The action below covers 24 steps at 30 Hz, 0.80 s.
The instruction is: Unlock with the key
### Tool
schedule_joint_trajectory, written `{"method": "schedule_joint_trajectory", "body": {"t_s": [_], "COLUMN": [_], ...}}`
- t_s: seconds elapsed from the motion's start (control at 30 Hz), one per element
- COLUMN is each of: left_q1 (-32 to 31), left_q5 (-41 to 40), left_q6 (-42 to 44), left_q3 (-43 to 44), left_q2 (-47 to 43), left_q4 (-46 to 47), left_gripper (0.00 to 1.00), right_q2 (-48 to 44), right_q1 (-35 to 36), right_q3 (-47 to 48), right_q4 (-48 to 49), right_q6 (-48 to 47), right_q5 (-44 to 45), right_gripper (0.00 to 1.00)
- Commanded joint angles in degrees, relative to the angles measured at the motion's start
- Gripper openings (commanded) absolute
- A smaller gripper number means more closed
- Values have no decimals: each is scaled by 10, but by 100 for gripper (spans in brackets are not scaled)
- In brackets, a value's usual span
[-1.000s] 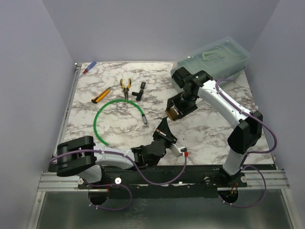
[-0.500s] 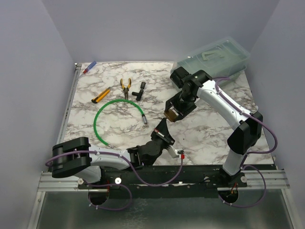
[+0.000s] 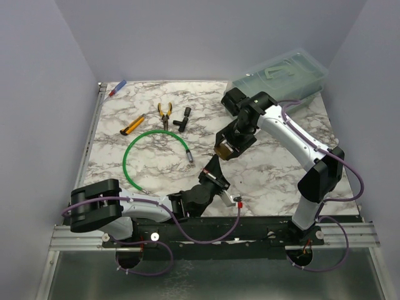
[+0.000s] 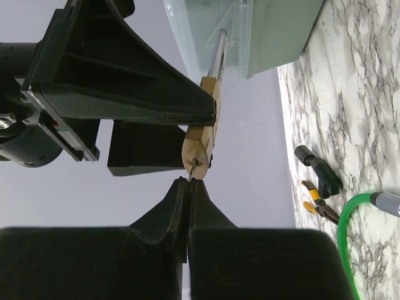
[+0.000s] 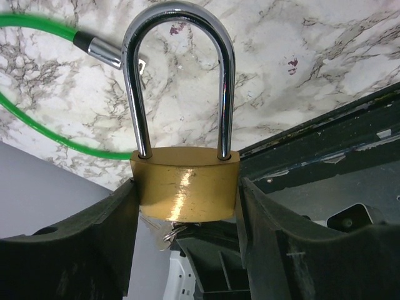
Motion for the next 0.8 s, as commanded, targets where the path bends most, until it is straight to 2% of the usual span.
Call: {"method": "schedule_joint_trajectory", "body": {"t_s": [0.0,0.53,0.63,0.77], "left_q1": [2,3,2,2], "left_q5": [25,11,12,17], "left_q6": [-4,-17,-12,-10], "left_q3": [0,14,8,-9], "left_q2": [19,37,30,10], "left_q4": [-2,2,10,9], "left_gripper": [0,0,10,34], "right_q2": [-5,15,6,-3], "right_q1": [26,80,80,80], "right_q3": [36,52,47,36], "right_q4": [-14,-13,-13,-11], "right_q6": [12,43,51,65], "right_q5": [-46,-46,-31,-12], "right_gripper": [0,0,0,0]}}
